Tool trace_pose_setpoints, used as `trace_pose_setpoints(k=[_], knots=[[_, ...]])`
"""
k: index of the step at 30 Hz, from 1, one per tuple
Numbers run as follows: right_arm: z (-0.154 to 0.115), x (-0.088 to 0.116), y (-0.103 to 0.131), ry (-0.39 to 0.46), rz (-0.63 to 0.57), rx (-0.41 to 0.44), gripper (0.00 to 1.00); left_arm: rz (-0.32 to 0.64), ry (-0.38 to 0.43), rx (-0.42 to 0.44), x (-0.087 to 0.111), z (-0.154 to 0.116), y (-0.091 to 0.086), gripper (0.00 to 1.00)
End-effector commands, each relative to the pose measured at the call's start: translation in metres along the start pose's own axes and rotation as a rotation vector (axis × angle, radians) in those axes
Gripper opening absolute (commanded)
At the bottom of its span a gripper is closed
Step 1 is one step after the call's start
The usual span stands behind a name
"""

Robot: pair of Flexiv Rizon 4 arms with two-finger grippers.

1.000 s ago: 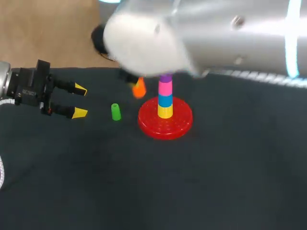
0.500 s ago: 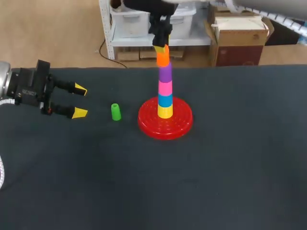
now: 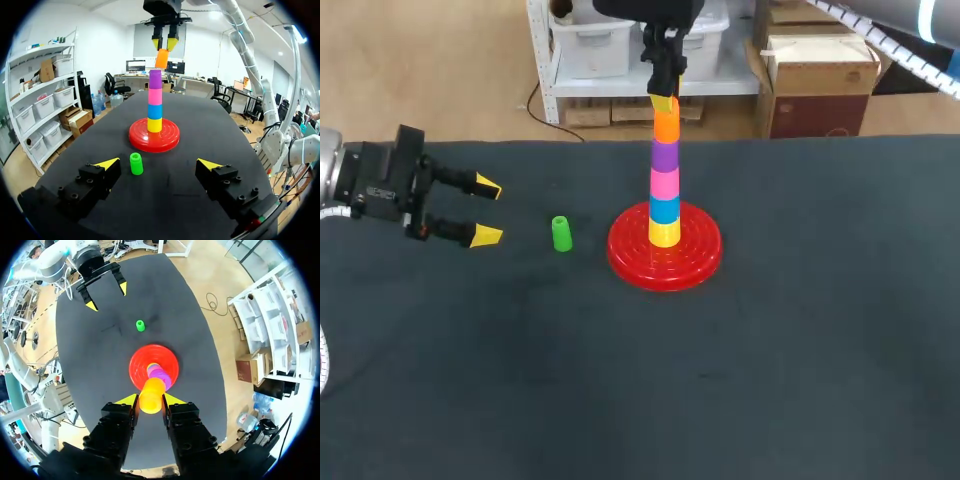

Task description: Pick up and stack the cylinders on the red base in this order: pink,purple,orange,green

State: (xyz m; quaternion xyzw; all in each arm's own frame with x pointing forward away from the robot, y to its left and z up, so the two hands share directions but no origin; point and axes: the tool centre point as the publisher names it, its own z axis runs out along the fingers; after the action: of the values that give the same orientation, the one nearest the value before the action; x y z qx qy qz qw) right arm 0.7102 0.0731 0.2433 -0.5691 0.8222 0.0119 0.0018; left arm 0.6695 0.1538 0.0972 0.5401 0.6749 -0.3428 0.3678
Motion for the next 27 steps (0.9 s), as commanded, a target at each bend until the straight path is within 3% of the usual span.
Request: trace_pose_setpoints(k=[1, 17, 27], knots=[[0.003, -0.002, -0.008, 0.005, -0.002, -0.018, 0.00, 0.000, 0.001, -0.001, 0.000, 0.000, 0.000, 1.00], [0.013, -0.010, -0.022, 0.003, -0.020, -0.031, 0.00, 0.000, 0.001, -0.001, 0.000, 0.000, 0.000, 1.00], [0.024, -0.010, -0.020, 0.006, -0.039, -0.181, 0.00, 0.000, 0.001, -0.001, 0.000, 0.000, 0.000, 1.00]])
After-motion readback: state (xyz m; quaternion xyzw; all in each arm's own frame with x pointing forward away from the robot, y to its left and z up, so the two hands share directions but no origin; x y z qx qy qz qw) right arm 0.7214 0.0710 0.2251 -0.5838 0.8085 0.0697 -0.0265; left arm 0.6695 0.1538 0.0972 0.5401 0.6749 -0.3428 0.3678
